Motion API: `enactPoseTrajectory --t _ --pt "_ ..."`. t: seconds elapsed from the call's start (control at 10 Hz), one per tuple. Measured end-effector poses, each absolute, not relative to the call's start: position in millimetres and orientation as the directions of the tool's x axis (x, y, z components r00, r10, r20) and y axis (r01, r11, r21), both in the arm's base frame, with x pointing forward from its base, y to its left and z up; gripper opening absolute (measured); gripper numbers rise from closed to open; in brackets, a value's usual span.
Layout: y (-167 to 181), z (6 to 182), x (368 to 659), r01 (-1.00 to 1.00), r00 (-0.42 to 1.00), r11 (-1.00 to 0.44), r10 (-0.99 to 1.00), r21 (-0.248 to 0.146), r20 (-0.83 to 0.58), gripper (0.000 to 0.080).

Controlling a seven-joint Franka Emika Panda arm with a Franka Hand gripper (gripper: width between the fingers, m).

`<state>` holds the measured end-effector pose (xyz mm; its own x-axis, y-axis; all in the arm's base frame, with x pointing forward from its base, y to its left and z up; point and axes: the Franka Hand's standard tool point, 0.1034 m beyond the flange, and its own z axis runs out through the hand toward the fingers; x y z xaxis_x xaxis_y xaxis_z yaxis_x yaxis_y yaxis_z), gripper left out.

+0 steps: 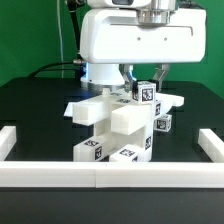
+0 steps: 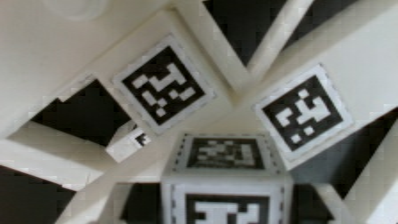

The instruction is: Assemble chair

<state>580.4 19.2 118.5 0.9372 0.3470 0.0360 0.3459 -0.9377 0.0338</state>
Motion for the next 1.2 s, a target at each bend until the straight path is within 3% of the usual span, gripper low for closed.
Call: enactPoseTrajectory --t 0.6,1.2 --pt "19.9 118.4 580.3 -0.077 0.996 -0.997 -0.076 0.013 0.047 0.0287" --pt "21.1 118.1 580.1 -0.449 0.892 -0.893 -0.449 -0.007 0.047 0.0288"
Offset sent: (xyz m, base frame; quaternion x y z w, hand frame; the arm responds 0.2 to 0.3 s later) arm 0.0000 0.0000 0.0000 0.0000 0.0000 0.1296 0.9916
